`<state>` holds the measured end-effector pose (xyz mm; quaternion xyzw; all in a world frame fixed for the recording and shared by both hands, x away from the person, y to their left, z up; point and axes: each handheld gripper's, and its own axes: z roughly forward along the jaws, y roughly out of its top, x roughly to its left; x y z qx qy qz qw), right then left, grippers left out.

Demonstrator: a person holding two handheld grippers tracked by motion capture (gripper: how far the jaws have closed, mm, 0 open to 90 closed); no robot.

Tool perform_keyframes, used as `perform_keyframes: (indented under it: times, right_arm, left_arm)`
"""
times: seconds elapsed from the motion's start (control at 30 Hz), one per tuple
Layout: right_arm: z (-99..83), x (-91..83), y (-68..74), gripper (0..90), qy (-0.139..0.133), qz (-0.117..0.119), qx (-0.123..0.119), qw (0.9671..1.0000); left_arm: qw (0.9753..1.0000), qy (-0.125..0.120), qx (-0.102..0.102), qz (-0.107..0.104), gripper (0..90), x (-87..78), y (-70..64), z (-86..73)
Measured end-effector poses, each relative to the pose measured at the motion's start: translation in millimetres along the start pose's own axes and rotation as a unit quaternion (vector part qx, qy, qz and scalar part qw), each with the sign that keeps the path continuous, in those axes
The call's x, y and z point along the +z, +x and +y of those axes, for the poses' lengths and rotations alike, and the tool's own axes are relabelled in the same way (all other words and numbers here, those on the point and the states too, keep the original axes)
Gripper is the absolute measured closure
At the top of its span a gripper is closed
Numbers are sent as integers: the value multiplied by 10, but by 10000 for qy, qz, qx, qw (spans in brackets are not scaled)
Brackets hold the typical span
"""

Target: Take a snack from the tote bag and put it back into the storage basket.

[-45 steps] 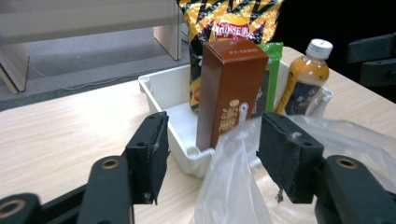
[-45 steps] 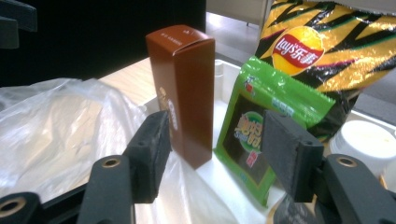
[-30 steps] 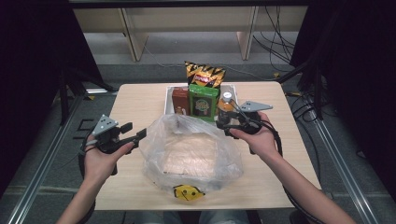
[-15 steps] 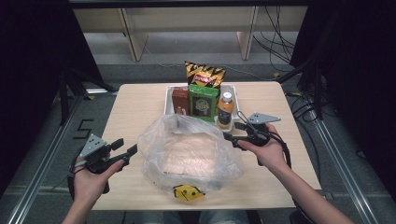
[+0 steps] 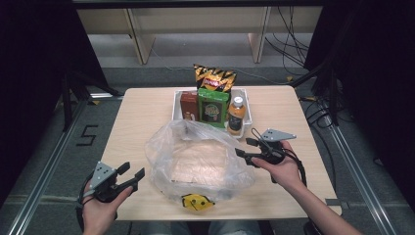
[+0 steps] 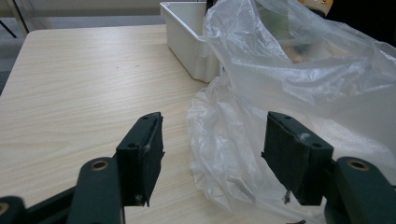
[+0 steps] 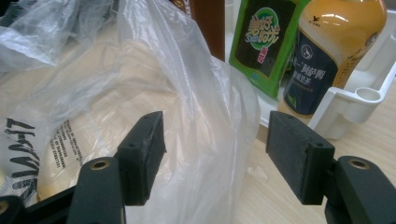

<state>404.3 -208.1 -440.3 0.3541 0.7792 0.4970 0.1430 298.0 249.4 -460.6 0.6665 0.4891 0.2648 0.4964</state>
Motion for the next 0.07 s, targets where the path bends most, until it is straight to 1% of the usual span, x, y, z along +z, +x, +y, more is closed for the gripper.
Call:
perform_keyframes:
  times: [0.03,0.07]
  right_arm:
    - [-16,-21,0,384,-26,8,8,10000]
    - [-32,-26,-7,378,-96,-22,-56,9999]
  left_arm:
    - [10000,-7,12,15,375,3,1,-17]
    - [10000,3,24,49,376,10,3,-30]
